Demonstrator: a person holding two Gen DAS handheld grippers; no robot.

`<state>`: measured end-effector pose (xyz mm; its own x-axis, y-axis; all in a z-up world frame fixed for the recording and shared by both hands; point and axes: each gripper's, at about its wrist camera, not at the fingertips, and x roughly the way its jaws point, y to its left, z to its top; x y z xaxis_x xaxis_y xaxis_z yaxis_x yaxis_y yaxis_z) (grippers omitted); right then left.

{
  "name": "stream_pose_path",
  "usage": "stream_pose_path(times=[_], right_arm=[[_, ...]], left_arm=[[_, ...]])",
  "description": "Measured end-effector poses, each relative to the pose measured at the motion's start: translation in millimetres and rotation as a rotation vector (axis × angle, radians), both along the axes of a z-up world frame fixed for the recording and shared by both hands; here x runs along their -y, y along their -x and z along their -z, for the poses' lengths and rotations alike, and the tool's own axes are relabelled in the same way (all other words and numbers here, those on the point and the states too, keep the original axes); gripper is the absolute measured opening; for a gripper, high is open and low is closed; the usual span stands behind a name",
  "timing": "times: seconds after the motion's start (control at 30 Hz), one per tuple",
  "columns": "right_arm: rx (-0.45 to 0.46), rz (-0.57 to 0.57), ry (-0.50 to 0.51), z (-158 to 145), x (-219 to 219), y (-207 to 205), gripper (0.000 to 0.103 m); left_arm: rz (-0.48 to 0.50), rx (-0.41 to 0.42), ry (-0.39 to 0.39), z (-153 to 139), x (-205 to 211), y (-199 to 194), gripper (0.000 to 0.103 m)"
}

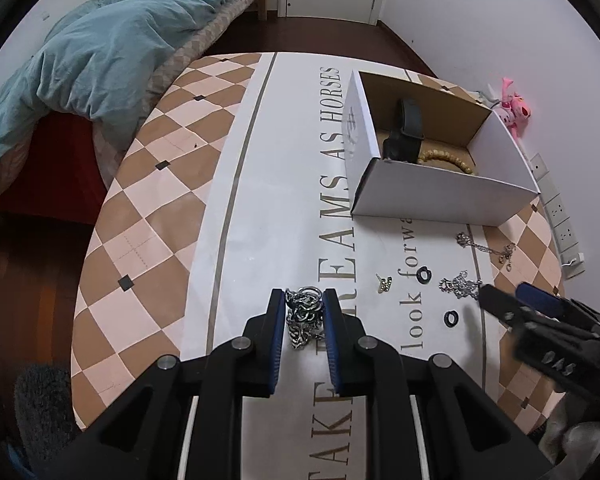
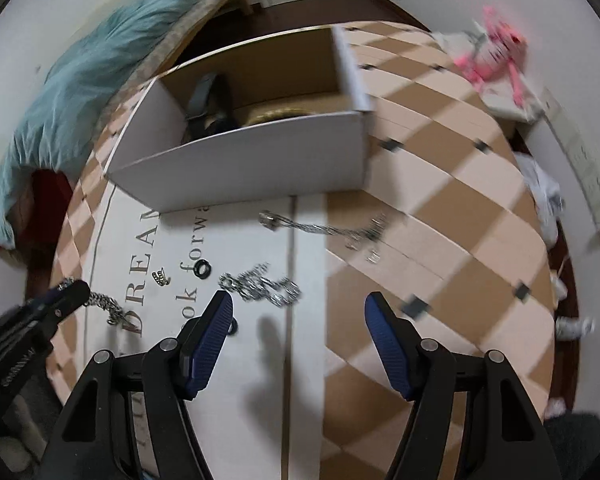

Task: Organize jewelry
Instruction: 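Grasp the silver heart-shaped chain with the left tool while the right tool grasps a silver chain, then lower both held chains into the cardboard box and open both tools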

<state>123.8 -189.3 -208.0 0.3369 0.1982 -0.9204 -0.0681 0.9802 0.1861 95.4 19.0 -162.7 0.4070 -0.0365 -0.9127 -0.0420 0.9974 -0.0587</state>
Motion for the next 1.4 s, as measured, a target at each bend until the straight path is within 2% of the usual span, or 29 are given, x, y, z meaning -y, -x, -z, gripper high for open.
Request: stream_pose_path(times=[0.1,0.2,0.27,0.3,0.4,0.57,0.87,1.0,1.17,1.3,1.4], right_arm=[[-0.004,-0.065,0.064,10,-16,-4,0.068],[0.046,-0.119,0.126,12,-27,-1,0.060],[0.078,-0.137,0.150,11,-30,1,0.037],[0.078,-0.140,0.143,11,-30,1,0.011],[0.064,-0.123,0.081,10,-21,-1,0.012],[0.064,-0.031,-0.051,-1,7,3,0.011],[0.094,0.026,-0.201,-45,39,11,0.011],[0.140,0.038,-0.247,-78,46,4,0.011],[0.225,0.023,-0.274,-129,52,-11,0.011],[0.253,0.006,-0.264,-154,51,-38,0.011],[0.236,-0.007,-0.248,-155,49,-66,0.011]], left_arm=[[0.010,-0.012,0.000,5,4,-1,0.015],[0.020,-0.018,-0.004,8,8,-2,0.015],[0.027,-0.026,-0.001,10,10,-3,0.015],[0.029,-0.027,0.000,11,11,-3,0.015],[0.032,-0.031,0.015,10,13,-5,0.015],[0.051,-0.010,0.037,-4,18,-5,0.015],[0.105,0.059,0.153,-59,35,-10,0.015],[0.122,0.080,0.247,-87,41,-25,0.015],[0.147,0.117,0.314,-119,49,-51,0.015],[0.163,0.124,0.313,-131,54,-82,0.015],[0.155,0.086,0.305,-124,53,-102,0.015]])
